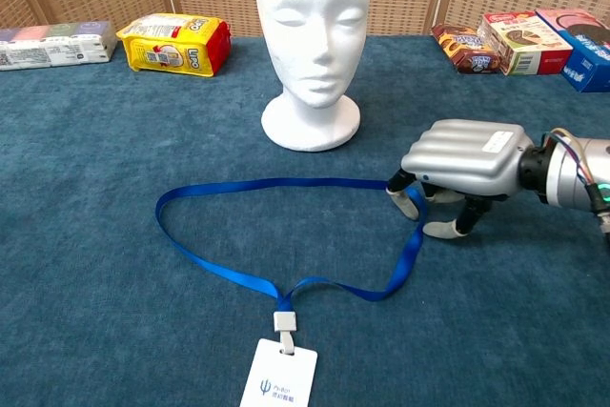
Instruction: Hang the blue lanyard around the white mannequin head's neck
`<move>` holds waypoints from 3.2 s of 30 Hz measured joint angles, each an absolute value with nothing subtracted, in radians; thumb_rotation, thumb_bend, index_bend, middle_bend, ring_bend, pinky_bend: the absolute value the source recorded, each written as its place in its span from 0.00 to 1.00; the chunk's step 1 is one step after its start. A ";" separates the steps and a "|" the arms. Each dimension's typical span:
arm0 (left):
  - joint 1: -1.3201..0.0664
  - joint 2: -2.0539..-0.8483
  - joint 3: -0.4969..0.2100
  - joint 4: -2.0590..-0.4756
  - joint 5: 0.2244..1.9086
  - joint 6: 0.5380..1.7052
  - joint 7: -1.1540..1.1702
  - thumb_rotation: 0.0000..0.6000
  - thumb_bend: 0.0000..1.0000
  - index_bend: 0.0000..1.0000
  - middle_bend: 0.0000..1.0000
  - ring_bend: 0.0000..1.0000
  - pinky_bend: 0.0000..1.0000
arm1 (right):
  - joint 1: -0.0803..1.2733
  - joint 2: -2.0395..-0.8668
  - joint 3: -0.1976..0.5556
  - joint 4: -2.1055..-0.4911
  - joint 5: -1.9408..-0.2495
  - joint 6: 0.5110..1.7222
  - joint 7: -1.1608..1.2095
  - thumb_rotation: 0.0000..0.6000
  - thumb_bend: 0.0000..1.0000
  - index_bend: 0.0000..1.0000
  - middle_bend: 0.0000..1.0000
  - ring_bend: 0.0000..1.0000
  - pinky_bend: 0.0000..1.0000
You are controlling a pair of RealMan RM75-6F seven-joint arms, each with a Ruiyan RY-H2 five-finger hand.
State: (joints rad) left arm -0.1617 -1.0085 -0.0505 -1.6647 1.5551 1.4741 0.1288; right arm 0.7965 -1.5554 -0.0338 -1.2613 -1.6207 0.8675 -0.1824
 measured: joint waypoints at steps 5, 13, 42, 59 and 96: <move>-0.161 -1.009 -0.050 -1.663 1.556 1.475 0.127 0.77 0.15 0.61 0.58 0.54 0.38 | 0.796 -1.560 -0.033 -1.260 -1.618 0.869 -0.183 0.92 0.42 0.51 1.00 1.00 1.00; -0.161 -1.008 -0.049 -1.660 1.555 1.475 0.123 0.78 0.15 0.61 0.58 0.54 0.38 | 0.794 -1.566 -0.032 -1.252 -1.607 0.864 -0.188 0.92 0.44 0.52 1.00 1.00 1.00; -0.170 -1.007 -0.051 -1.661 1.563 1.469 0.126 0.78 0.15 0.61 0.58 0.54 0.38 | 0.780 -1.577 -0.030 -1.240 -1.589 0.878 -0.177 1.00 0.47 0.57 1.00 1.00 1.00; -0.288 -0.992 -0.042 -1.628 1.663 1.335 0.118 0.78 0.15 0.61 0.76 0.78 0.55 | 0.760 -1.538 -0.022 -1.304 -1.580 0.911 -0.189 1.00 0.48 0.58 1.00 1.00 1.00; -0.629 -1.135 0.031 -1.568 1.740 0.857 0.149 0.78 0.30 0.61 1.00 1.00 1.00 | 0.755 -1.544 -0.005 -1.329 -1.558 0.906 -0.223 1.00 0.48 0.59 1.00 1.00 1.00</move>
State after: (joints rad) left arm -0.6289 -1.1353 0.0307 -1.5676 1.7395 0.8570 0.1487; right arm 0.7547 -1.5439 -0.0055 -1.3294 -1.5583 0.9056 -0.2233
